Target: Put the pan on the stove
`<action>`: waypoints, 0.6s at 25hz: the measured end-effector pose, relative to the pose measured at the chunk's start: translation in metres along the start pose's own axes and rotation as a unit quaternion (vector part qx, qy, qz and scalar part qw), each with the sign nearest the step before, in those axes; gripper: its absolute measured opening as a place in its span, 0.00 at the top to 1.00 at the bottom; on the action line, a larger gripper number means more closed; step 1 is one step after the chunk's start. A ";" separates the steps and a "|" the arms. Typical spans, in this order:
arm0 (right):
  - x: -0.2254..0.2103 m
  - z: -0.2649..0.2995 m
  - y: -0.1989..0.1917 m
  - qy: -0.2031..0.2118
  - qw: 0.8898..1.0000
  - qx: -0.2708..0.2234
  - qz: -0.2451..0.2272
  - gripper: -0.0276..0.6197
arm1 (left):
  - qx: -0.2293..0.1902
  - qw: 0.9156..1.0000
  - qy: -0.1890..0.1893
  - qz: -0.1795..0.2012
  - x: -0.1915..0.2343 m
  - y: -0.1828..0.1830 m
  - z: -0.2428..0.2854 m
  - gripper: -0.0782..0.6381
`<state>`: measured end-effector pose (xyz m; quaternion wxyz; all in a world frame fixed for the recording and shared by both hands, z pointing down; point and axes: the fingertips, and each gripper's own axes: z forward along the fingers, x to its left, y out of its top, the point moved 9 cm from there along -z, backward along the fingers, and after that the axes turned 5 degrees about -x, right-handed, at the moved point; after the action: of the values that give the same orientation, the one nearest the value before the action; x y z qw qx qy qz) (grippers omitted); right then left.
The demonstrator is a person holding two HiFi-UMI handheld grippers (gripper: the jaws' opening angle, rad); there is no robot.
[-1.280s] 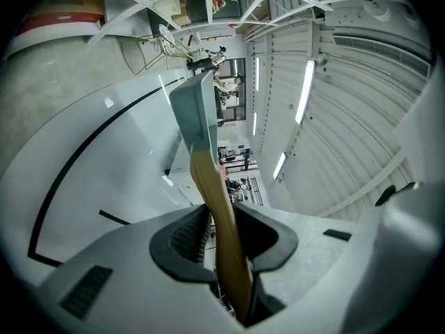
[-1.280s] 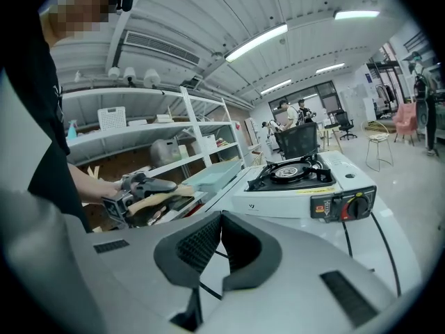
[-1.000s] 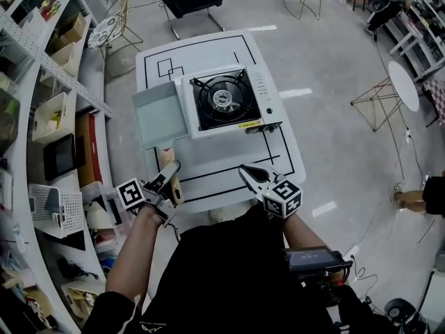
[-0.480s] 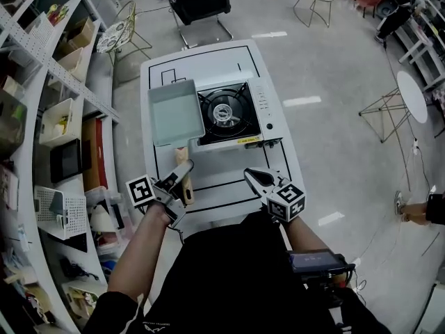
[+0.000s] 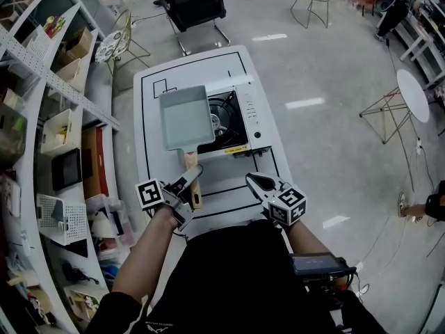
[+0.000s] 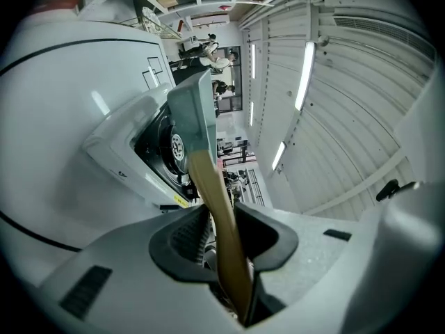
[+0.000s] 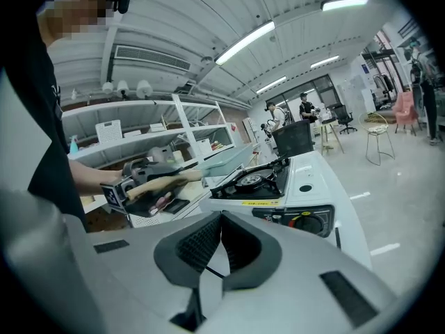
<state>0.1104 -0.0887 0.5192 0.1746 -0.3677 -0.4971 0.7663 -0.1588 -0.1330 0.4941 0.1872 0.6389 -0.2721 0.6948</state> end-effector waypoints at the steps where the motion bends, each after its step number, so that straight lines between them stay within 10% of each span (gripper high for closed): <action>1: -0.004 -0.003 0.002 0.001 1.000 -0.001 0.000 0.92 | 0.001 1.000 0.000 0.000 0.000 -0.002 0.006 0.74; 15: -0.054 -0.039 0.007 0.009 1.000 0.000 0.015 0.92 | -0.004 1.000 0.012 -0.011 0.010 -0.031 0.065 0.73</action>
<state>0.1761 -0.1014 0.5243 0.1679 -0.3816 -0.4899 0.7656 -0.0898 -0.1497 0.5102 0.2010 0.6325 -0.2655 0.6993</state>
